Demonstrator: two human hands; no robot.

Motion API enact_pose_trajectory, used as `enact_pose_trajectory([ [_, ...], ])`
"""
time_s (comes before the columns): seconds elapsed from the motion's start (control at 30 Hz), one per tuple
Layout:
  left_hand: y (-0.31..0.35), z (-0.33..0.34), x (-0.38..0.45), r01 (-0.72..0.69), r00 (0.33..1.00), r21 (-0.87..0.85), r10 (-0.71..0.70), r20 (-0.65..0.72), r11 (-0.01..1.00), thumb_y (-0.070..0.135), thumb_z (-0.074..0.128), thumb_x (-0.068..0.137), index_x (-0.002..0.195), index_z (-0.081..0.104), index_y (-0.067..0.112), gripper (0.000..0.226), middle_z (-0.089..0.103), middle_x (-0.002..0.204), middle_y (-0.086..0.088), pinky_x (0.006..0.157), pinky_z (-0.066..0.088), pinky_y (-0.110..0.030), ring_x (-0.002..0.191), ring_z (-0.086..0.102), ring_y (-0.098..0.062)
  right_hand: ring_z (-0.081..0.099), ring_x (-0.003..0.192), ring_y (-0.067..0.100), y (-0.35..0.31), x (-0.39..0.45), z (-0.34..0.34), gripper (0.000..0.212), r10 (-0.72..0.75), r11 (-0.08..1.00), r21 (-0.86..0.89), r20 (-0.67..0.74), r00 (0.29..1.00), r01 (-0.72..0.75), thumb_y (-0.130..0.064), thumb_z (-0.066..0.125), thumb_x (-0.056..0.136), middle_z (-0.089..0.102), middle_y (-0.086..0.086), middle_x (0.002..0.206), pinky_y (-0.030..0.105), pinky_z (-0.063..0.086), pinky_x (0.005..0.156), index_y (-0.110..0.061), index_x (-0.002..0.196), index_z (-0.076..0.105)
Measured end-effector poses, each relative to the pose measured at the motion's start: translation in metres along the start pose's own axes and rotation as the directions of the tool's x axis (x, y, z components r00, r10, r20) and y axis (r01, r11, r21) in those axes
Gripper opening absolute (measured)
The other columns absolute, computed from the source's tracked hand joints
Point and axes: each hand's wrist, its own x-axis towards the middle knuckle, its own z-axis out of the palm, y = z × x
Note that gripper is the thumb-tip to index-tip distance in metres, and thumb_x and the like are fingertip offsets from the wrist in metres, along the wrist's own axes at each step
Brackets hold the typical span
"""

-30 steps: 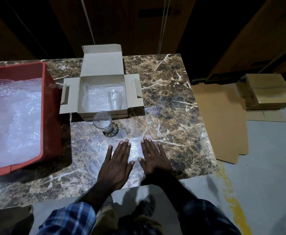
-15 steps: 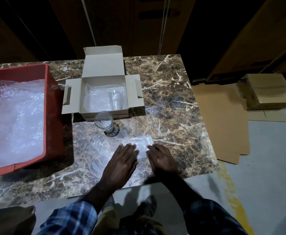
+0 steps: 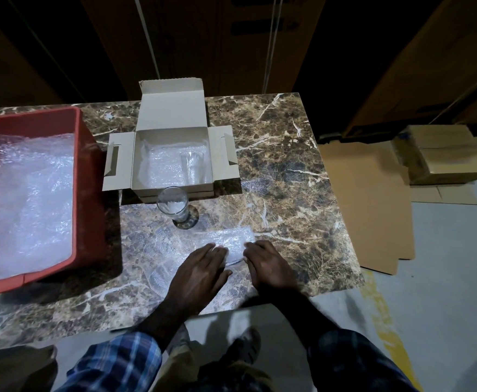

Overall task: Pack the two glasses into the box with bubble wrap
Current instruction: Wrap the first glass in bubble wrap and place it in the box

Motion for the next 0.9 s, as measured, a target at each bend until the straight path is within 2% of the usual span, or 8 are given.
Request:
enact_pose_trajectory([
  [0.07, 0.000, -0.002, 0.000, 0.021, 0.999, -0.009, -0.021, 0.025, 1.000, 0.037, 0.068, 0.092, 0.127, 0.061, 0.008, 0.045, 0.066, 0.124, -0.004, 0.104, 0.043, -0.034, 0.124, 0.055, -0.026, 0.055, 0.095, 0.025, -0.003, 0.005, -0.005, 0.006, 0.023, 0.998, 0.059, 0.004, 1.000, -0.024, -0.001, 0.063, 0.088, 0.069, 0.008, 0.092, 0.037, 0.052, 0.074, -0.007, 0.088, 0.064],
  [0.17, 0.003, -0.007, 0.005, 0.043, 0.999, -0.014, -0.043, -0.005, 0.999, 0.022, 0.066, 0.092, 0.114, 0.064, 0.008, 0.026, 0.068, 0.108, -0.006, 0.090, 0.049, -0.034, 0.107, 0.062, -0.027, 0.055, 0.088, 0.028, -0.006, 0.013, -0.014, 0.009, 0.069, 0.988, 0.133, 0.042, 0.997, -0.074, -0.005, 0.055, 0.089, 0.064, 0.009, 0.082, 0.042, 0.051, 0.075, -0.008, 0.089, 0.063],
  [0.27, 0.002, -0.014, 0.011, 0.126, 0.992, -0.045, -0.126, 0.006, 0.991, 0.016, 0.063, 0.092, 0.106, 0.066, 0.011, 0.015, 0.069, 0.095, -0.004, 0.071, 0.052, -0.033, 0.084, 0.064, -0.024, 0.057, 0.089, 0.024, -0.006, 0.015, -0.022, 0.014, 0.159, 0.967, 0.187, 0.081, 0.984, -0.172, -0.013, 0.061, 0.084, 0.063, 0.007, 0.090, 0.035, 0.051, 0.078, -0.012, 0.098, 0.065],
  [0.4, -0.001, -0.025, 0.022, 0.326, 0.944, -0.235, -0.329, 0.029, 0.916, 0.027, 0.049, 0.090, 0.100, 0.070, 0.013, 0.027, 0.068, 0.075, -0.001, 0.058, 0.039, -0.026, 0.063, 0.059, -0.017, 0.051, 0.107, 0.018, 0.000, 0.013, -0.021, 0.053, 0.121, 0.987, 0.084, 0.195, 0.973, -0.140, -0.014, 0.069, 0.070, 0.065, 0.002, 0.112, 0.029, 0.042, 0.091, -0.016, 0.122, 0.063],
  [0.5, -0.007, -0.029, 0.027, 0.368, 0.923, -0.329, -0.384, 0.017, 0.870, 0.024, 0.059, 0.084, 0.100, 0.072, 0.011, 0.024, 0.070, 0.073, -0.001, 0.060, 0.036, -0.017, 0.062, 0.058, -0.010, 0.052, 0.095, 0.021, 0.003, 0.016, -0.013, 0.029, 0.094, 0.991, 0.082, 0.118, 0.989, -0.104, -0.008, 0.063, 0.079, 0.070, 0.000, 0.103, 0.034, 0.043, 0.081, -0.013, 0.106, 0.070],
  [0.63, -0.015, -0.031, 0.023, 0.323, 0.933, -0.358, -0.357, -0.032, 0.876, 0.036, 0.060, 0.089, 0.090, 0.072, 0.015, 0.024, 0.069, 0.073, 0.004, 0.064, 0.045, -0.029, 0.066, 0.061, -0.015, 0.051, 0.084, 0.018, -0.004, 0.030, -0.016, 0.010, 0.289, 0.928, 0.216, 0.099, 0.952, -0.304, -0.011, 0.064, 0.092, 0.071, 0.006, 0.089, 0.032, 0.036, 0.073, -0.008, 0.094, 0.073],
  [0.73, -0.014, -0.029, 0.024, 0.478, 0.848, -0.379, -0.528, -0.035, 0.792, 0.038, 0.056, 0.092, 0.080, 0.067, 0.014, 0.029, 0.062, 0.063, 0.005, 0.062, 0.043, -0.033, 0.061, 0.058, -0.017, 0.050, 0.064, 0.016, -0.005, 0.041, -0.022, 0.012, 0.411, 0.837, 0.327, 0.154, 0.899, -0.439, -0.016, 0.067, 0.091, 0.065, 0.008, 0.068, 0.032, 0.031, 0.059, -0.008, 0.082, 0.070],
  [0.9, -0.012, -0.019, 0.033, 0.639, 0.736, -0.325, -0.677, -0.007, 0.698, 0.041, 0.055, 0.096, 0.073, 0.057, 0.022, 0.030, 0.055, 0.063, 0.006, 0.082, 0.039, -0.043, 0.078, 0.058, -0.025, 0.054, 0.067, 0.022, -0.004, 0.054, -0.015, 0.018, 0.590, 0.725, 0.296, 0.198, 0.783, -0.622, -0.022, 0.071, 0.090, 0.059, 0.002, 0.068, 0.031, 0.040, 0.062, -0.013, 0.079, 0.059],
])
